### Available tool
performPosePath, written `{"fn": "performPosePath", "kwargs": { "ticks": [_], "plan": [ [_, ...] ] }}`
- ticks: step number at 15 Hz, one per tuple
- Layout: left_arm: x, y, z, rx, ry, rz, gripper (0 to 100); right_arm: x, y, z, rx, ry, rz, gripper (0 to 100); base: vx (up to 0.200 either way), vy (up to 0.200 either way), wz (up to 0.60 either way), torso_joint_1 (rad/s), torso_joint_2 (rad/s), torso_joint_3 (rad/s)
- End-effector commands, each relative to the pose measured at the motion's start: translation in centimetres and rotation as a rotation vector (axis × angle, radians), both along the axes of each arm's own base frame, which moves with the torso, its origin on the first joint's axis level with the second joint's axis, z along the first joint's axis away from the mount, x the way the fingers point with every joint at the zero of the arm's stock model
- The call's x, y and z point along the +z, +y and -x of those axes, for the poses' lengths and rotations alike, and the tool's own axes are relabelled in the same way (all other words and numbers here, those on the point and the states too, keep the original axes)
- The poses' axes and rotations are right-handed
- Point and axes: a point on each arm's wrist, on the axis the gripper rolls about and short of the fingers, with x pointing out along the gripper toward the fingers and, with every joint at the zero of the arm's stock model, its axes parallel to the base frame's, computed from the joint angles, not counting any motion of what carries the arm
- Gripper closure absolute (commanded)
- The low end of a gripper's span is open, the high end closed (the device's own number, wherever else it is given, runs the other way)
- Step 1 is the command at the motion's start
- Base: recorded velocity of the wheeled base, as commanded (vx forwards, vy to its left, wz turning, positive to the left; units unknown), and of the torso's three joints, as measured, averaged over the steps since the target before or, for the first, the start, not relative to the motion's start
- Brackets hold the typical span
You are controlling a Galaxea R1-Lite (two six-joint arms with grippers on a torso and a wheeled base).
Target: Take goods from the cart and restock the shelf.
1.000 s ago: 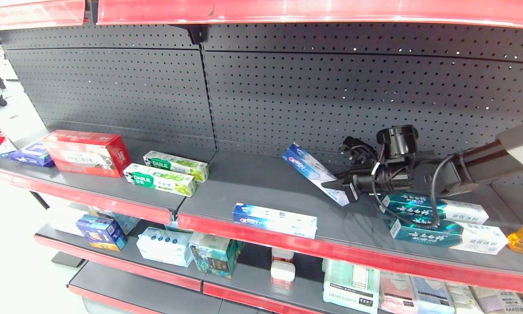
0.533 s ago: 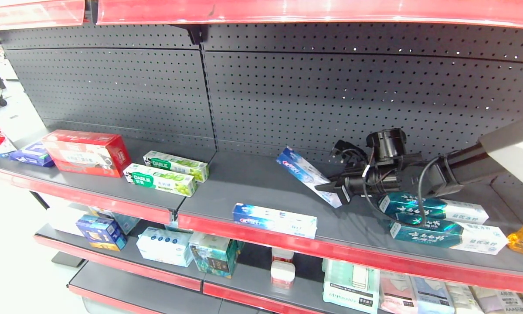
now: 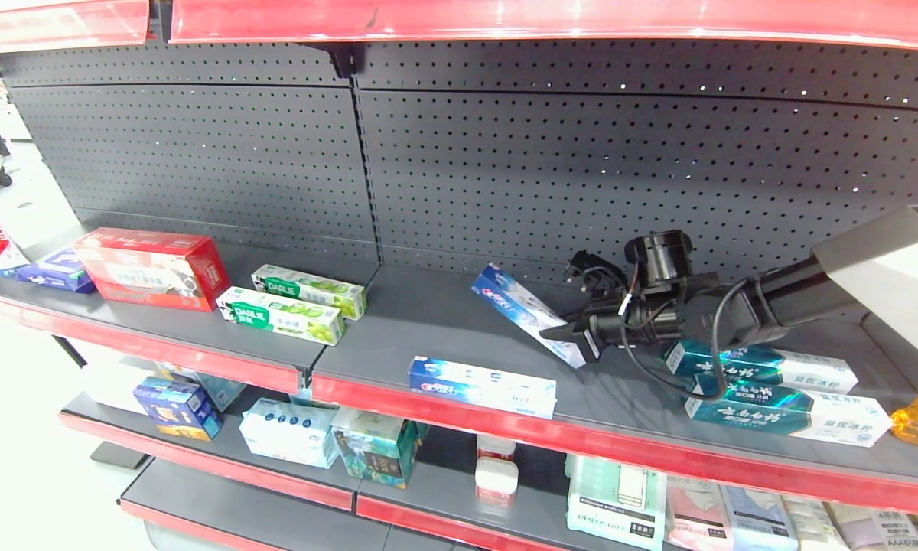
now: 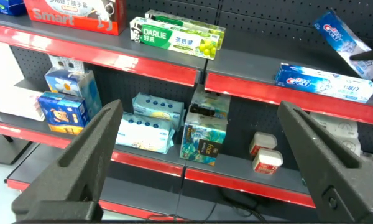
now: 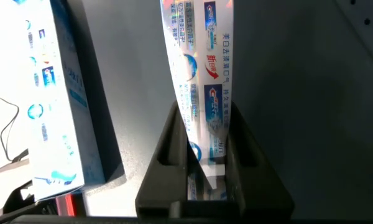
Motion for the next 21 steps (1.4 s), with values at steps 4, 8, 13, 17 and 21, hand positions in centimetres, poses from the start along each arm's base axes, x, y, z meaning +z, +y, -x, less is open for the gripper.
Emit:
{"fn": "performPosePath", "kwargs": {
  "ticks": [4, 8, 13, 17, 21],
  "plan": [
    [0.0, 0.0, 0.0, 0.0, 0.001, 0.0, 0, -0.6, 0.2, -0.4, 0.003, 0.005, 0.003, 100, 0.0, 0.0, 0.0, 0.0, 0.0, 0.0],
    [0.0, 0.0, 0.0, 0.0, 0.001, 0.0, 0, -0.8, 0.3, -0.4, 0.01, 0.006, 0.011, 0, 0.0, 0.0, 0.0, 0.0, 0.0, 0.0],
    [0.0, 0.0, 0.0, 0.0, 0.001, 0.0, 0, -0.3, -0.2, -0.4, -0.004, -0.005, 0.008, 0, 0.0, 0.0, 0.0, 0.0, 0.0, 0.0],
    [0.0, 0.0, 0.0, 0.0, 0.001, 0.0, 0, 0.4, -2.1, 0.6, -0.065, -0.001, 0.031, 0, 0.0, 0.0, 0.0, 0.0, 0.0, 0.0],
    [0.0, 0.0, 0.0, 0.0, 0.001, 0.0, 0, 1.2, -4.3, 1.5, -0.111, -0.015, 0.047, 0, 0.0, 0.0, 0.0, 0.0, 0.0, 0.0]
  ]
}}
